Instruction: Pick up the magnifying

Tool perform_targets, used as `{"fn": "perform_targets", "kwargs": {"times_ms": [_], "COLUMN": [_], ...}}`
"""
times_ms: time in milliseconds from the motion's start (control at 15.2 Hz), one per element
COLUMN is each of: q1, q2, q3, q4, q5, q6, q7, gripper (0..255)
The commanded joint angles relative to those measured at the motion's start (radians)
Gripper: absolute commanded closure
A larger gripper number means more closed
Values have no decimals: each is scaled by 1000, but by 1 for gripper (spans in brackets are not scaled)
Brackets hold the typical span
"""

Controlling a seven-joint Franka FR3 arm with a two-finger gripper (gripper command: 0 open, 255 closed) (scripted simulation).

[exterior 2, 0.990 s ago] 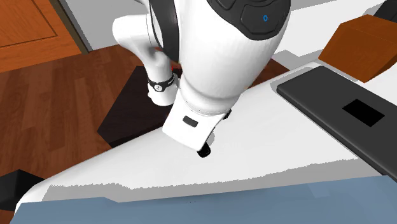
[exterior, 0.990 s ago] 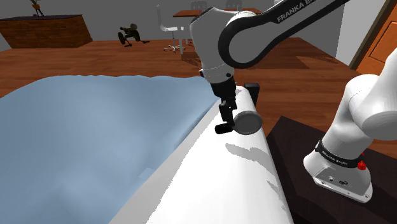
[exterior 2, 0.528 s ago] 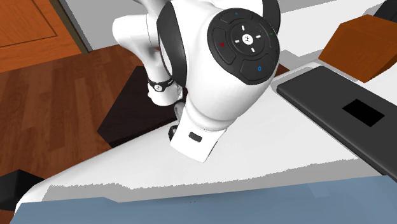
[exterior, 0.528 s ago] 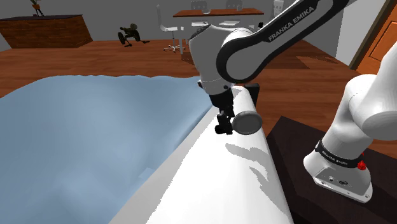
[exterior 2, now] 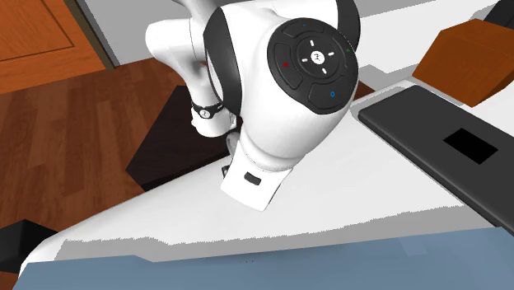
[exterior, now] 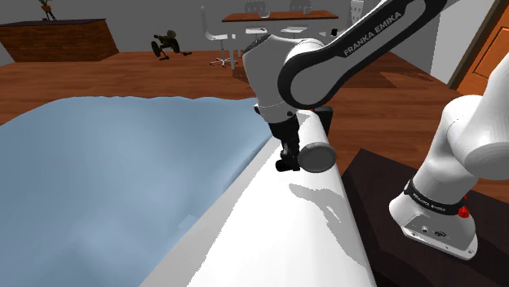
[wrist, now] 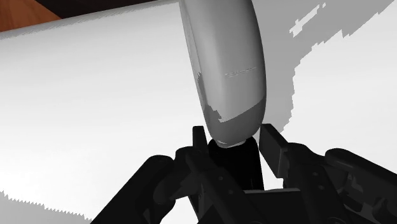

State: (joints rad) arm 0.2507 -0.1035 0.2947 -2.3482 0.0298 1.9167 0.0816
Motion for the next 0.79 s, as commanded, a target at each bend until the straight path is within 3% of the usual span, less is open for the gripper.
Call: {"fn": "perform_targets", "kwargs": {"times_ms": [0, 726], "q1": [0, 0], "q2": [1, -62], "q3": [0, -6], "q4": [-1, 67], "q5": [1, 13], "q6": [1, -128], "q7": [0, -13], "gripper": [255, 255]}}
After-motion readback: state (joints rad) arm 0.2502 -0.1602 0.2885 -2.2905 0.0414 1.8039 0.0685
